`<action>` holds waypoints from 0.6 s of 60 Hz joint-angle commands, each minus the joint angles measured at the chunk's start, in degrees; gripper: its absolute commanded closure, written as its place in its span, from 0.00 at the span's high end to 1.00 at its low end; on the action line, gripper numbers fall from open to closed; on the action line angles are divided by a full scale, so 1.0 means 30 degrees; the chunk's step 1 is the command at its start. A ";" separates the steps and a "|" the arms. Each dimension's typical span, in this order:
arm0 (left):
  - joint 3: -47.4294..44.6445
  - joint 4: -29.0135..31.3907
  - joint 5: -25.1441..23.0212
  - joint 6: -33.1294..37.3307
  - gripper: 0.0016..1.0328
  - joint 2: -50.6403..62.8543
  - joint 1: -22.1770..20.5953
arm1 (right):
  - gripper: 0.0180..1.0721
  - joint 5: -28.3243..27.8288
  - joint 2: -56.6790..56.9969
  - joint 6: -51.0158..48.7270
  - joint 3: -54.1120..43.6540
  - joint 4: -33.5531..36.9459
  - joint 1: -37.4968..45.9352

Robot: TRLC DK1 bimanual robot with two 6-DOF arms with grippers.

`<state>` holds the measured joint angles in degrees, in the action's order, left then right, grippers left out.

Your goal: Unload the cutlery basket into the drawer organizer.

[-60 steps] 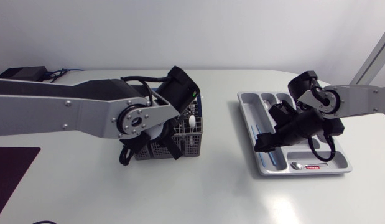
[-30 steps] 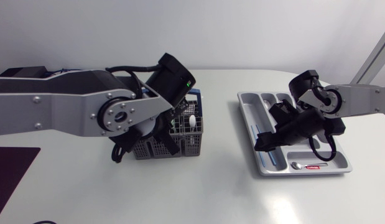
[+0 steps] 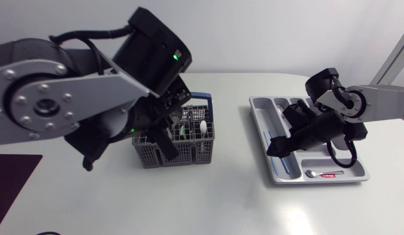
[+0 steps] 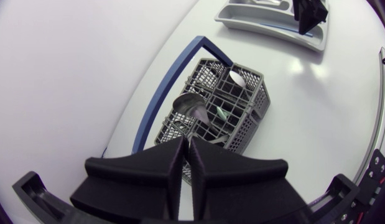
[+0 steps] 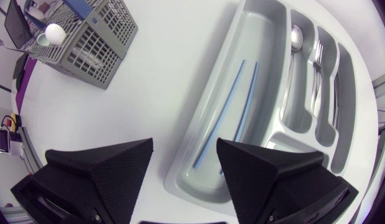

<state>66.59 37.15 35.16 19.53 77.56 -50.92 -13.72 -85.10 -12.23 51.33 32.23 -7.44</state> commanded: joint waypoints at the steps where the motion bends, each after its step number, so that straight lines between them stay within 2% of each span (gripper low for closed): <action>1: 0.1183 0.0655 -0.0030 0.0229 0.03 -0.0921 -0.0343 | 0.71 -0.0145 0.0945 -0.0465 -0.0089 0.0302 -0.0478; 6: 0.2091 0.1388 -0.1260 0.0053 0.03 -0.1332 -0.0079 | 0.71 -0.0790 0.1970 -0.0816 -0.0206 0.0302 -0.1064; 16: 0.4025 0.2618 -0.5508 -0.1090 0.03 -0.1478 0.1210 | 0.71 -0.1639 0.5076 -0.1578 -0.0470 0.0361 -0.2295; 20: 0.5021 0.2970 -0.8613 -0.1734 0.03 -0.0716 0.2353 | 0.71 -0.1639 0.6511 -0.1871 -0.0499 0.0595 -0.2822; 36: 0.7863 0.4171 -1.5850 -0.3287 0.03 0.4264 0.5312 | 0.71 -0.1229 0.9265 -0.2310 -0.1026 0.0712 -0.4345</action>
<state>86.91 47.99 -8.36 12.40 84.66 -37.12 -17.96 -58.83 -18.13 50.35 33.28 -19.24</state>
